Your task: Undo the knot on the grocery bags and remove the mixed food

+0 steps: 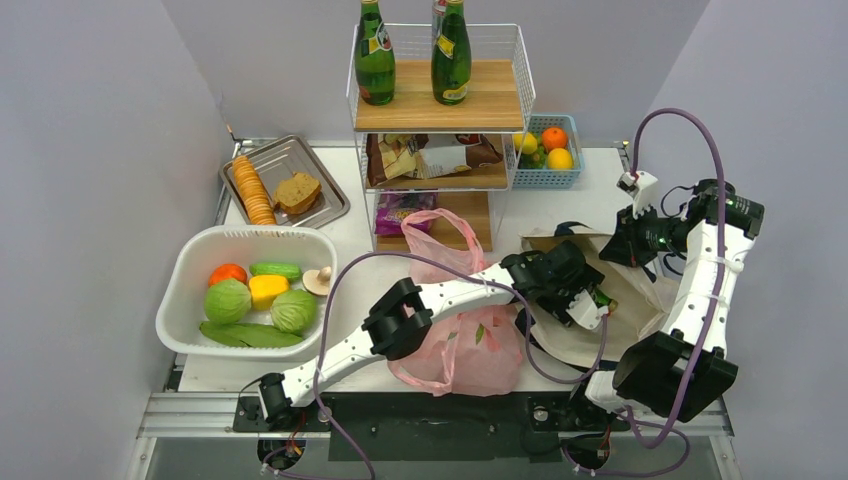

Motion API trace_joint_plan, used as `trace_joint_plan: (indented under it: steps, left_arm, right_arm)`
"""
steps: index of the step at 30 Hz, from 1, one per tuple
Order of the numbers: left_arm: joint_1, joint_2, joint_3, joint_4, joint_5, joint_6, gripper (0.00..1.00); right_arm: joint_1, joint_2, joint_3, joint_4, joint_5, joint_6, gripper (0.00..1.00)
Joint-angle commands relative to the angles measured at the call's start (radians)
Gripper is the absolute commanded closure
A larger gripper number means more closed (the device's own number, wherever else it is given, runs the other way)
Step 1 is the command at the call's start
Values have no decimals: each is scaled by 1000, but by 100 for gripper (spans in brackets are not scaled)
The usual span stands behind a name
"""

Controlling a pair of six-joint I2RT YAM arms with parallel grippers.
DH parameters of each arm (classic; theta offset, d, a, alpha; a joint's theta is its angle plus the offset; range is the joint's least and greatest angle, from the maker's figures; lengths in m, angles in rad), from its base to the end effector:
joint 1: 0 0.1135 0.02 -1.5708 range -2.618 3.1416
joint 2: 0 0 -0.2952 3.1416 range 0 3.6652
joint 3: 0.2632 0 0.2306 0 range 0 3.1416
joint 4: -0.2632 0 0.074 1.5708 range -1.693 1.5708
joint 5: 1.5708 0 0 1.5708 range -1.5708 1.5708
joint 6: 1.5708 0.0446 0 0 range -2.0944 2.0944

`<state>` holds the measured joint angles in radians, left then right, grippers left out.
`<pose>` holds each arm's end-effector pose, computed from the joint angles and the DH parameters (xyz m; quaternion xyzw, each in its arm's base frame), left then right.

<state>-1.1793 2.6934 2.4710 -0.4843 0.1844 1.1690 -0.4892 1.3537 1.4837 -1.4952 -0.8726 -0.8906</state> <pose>0.2237 -0.5633 0.1743 0.8489 0.3138 -0.0858 0.4165 0.1841 -0.0593 0.3896 -0.2222 0.8748 0.2650 0.3393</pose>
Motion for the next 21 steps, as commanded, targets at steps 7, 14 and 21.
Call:
trace_joint_plan:
  steps: [7,14,21]
  left_arm:
    - [26,121,35,-85,0,28,15]
    - [34,72,34,-123,28,39,55]
    - [-37,-158,-114,-266,108,41,63]
  right_arm:
    - [30,-77,-5,-74,-43,-1,100]
    - [26,-50,29,-74,-47,3,100]
    - [22,-29,84,-77,-73,37,100]
